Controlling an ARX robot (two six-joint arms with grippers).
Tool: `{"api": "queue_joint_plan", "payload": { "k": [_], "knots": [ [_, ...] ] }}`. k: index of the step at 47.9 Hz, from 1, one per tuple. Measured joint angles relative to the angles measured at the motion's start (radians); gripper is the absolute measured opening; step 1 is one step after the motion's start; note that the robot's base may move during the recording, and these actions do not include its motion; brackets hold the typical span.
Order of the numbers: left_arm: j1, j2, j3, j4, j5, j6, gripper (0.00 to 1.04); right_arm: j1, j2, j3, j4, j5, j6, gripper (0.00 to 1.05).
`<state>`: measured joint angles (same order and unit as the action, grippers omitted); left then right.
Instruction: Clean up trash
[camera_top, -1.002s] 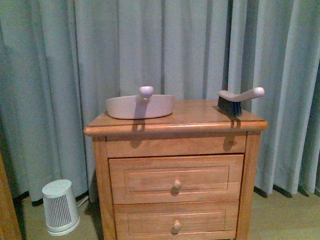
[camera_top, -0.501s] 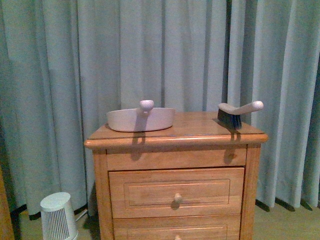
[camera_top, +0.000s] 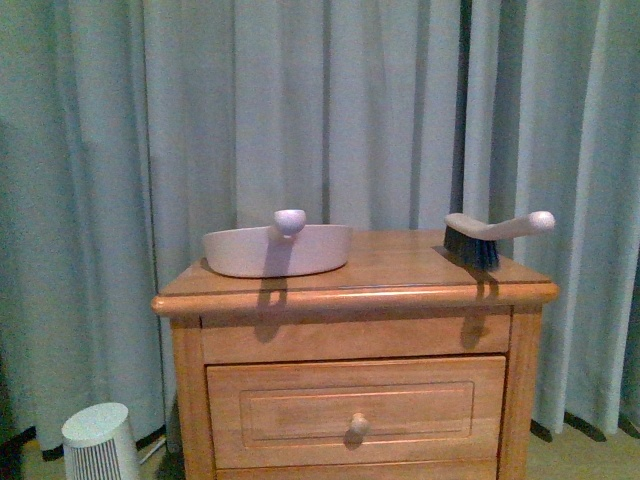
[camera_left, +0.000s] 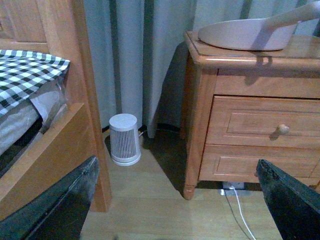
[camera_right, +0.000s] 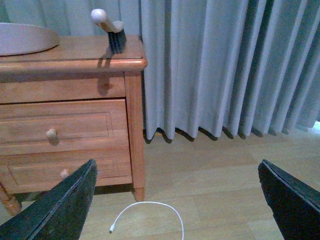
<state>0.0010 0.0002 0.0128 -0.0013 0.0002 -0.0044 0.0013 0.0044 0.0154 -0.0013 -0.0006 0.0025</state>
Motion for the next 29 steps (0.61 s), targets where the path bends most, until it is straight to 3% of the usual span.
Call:
{"api": "queue_joint_plan", "payload": {
  "k": [29],
  "knots": [
    [0.0, 0.0, 0.0, 0.0, 0.0, 0.0, 0.97, 0.0, 0.0, 0.0, 0.0, 0.0, 0.0, 0.97]
  ]
}}
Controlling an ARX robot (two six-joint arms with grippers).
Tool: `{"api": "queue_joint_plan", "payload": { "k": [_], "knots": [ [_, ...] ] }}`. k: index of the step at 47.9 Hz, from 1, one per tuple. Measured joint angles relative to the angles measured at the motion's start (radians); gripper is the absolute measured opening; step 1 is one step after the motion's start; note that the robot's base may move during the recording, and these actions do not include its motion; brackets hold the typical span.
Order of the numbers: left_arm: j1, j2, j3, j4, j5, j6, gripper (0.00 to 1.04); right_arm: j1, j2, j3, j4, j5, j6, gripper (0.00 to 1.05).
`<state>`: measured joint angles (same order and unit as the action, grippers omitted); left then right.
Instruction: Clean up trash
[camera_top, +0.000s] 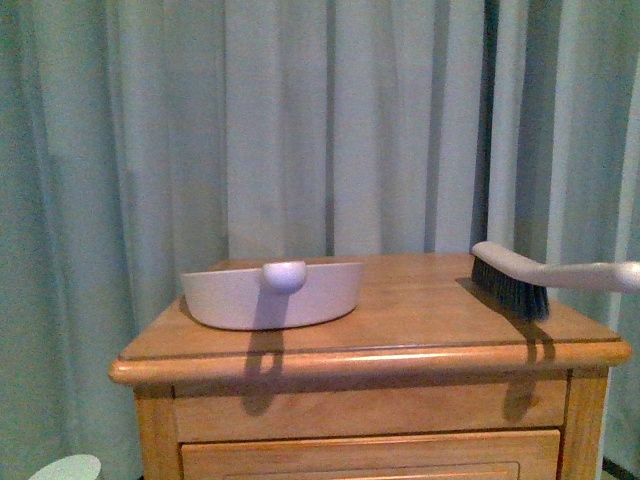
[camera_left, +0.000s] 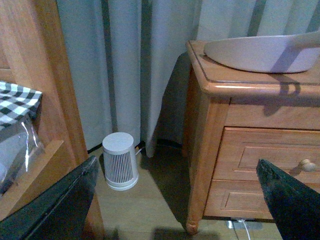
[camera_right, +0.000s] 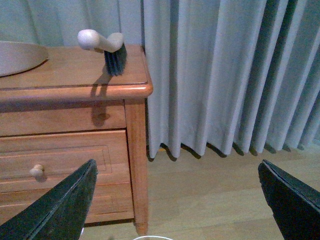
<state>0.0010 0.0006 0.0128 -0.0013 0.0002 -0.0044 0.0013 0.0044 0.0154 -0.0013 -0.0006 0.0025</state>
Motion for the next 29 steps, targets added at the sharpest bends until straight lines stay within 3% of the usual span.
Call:
{"api": "queue_joint_plan", "payload": {
  "k": [23, 29],
  "knots": [
    [0.0, 0.0, 0.0, 0.0, 0.0, 0.0, 0.97, 0.0, 0.0, 0.0, 0.0, 0.0, 0.0, 0.97],
    [0.028, 0.102, 0.042, -0.089, 0.099, -0.133, 0.97, 0.0, 0.0, 0.0, 0.0, 0.0, 0.0, 0.97]
  ]
}}
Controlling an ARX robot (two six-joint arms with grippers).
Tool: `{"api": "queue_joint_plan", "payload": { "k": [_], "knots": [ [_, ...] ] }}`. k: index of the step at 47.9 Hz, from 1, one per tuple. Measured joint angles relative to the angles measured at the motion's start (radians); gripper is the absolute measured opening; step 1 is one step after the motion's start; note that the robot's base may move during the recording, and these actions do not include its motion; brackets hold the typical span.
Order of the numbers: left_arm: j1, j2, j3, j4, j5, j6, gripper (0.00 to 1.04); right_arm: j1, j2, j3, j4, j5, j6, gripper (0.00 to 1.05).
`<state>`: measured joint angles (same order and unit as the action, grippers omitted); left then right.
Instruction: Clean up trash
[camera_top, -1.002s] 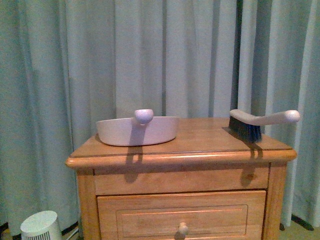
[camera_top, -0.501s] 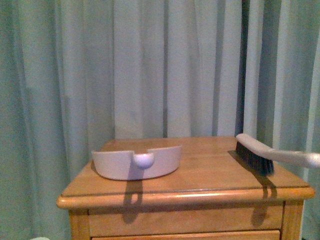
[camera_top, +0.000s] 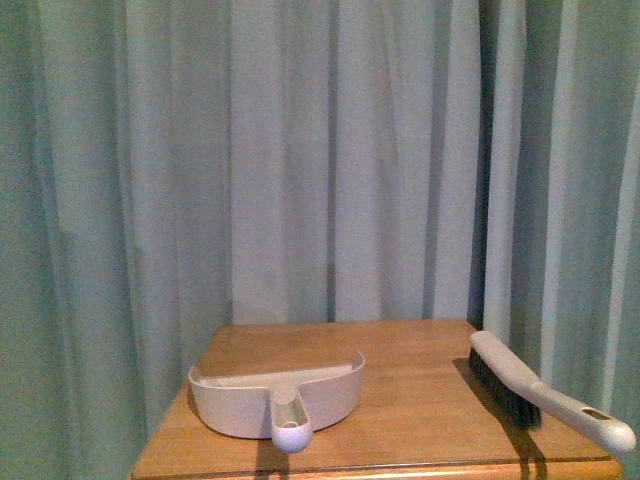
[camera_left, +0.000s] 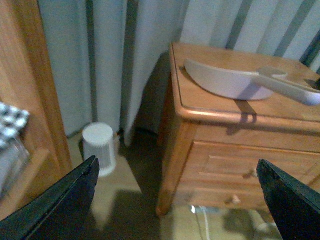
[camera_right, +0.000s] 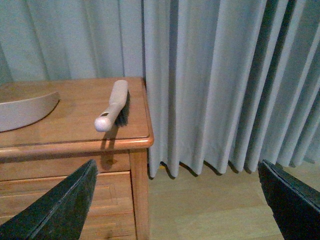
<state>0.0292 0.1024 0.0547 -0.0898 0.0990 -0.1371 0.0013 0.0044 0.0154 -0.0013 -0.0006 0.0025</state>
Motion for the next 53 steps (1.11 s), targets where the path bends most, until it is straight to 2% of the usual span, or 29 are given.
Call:
{"api": "queue_joint_plan", "payload": {
  "k": [5, 9, 15, 26, 31, 41, 53],
  "knots": [
    [0.053, 0.238, 0.089, 0.121, 0.036, -0.043, 0.97, 0.0, 0.0, 0.0, 0.0, 0.0, 0.0, 0.97],
    [0.058, 0.484, 0.256, 0.176, 0.007, -0.032, 0.97, 0.0, 0.0, 0.0, 0.0, 0.0, 0.0, 0.97],
    [-0.056, 0.806, 0.547, 0.093, -0.116, 0.017, 0.97, 0.0, 0.0, 0.0, 0.0, 0.0, 0.0, 0.97],
    [-0.26, 1.076, 0.888, -0.036, -0.243, 0.019, 0.97, 0.0, 0.0, 0.0, 0.0, 0.0, 0.0, 0.97],
    [-0.327, 1.178, 1.003, -0.07, -0.285, 0.0, 0.97, 0.0, 0.0, 0.0, 0.0, 0.0, 0.0, 0.97],
    [-0.442, 1.419, 1.2, -0.137, -0.348, -0.088, 0.97, 0.0, 0.0, 0.0, 0.0, 0.0, 0.0, 0.97],
    [-0.5, 1.629, 1.304, -0.176, -0.373, -0.16, 0.97, 0.0, 0.0, 0.0, 0.0, 0.0, 0.0, 0.97]
  ]
}}
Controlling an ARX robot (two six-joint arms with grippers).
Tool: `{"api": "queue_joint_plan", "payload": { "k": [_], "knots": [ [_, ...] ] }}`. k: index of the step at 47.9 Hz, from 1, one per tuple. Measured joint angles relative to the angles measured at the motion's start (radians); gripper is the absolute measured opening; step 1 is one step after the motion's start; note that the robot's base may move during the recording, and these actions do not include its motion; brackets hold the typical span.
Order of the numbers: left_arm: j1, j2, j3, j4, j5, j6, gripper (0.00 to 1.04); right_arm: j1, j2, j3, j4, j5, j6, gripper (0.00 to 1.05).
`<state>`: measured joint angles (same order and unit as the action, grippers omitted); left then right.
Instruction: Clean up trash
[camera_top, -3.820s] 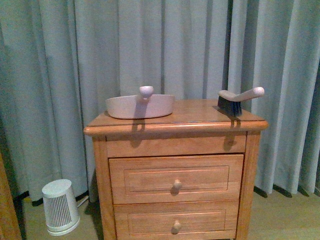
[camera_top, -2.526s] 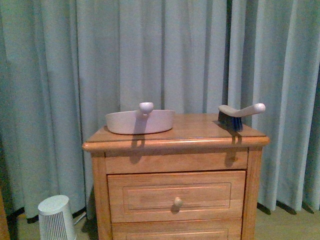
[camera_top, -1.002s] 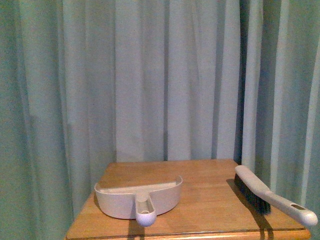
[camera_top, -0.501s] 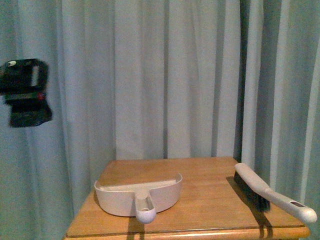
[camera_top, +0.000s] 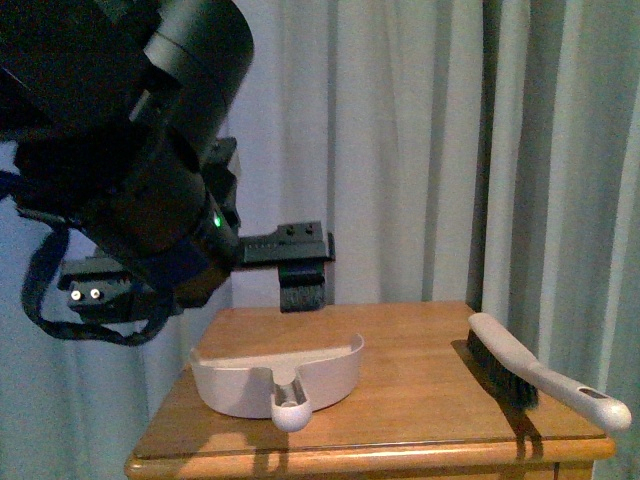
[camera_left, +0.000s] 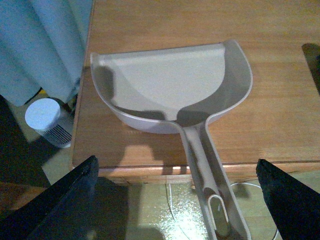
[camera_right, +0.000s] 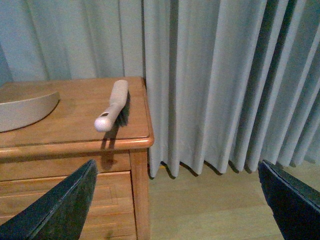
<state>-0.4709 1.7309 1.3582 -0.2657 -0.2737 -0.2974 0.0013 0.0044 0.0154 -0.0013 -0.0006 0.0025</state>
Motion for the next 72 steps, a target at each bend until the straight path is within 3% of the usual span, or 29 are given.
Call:
{"api": "queue_joint_plan", "payload": {
  "k": [72],
  "knots": [
    [-0.072, 0.323, 0.135, 0.037, 0.032, 0.019, 0.97, 0.0, 0.0, 0.0, 0.0, 0.0, 0.0, 0.97]
  ]
}}
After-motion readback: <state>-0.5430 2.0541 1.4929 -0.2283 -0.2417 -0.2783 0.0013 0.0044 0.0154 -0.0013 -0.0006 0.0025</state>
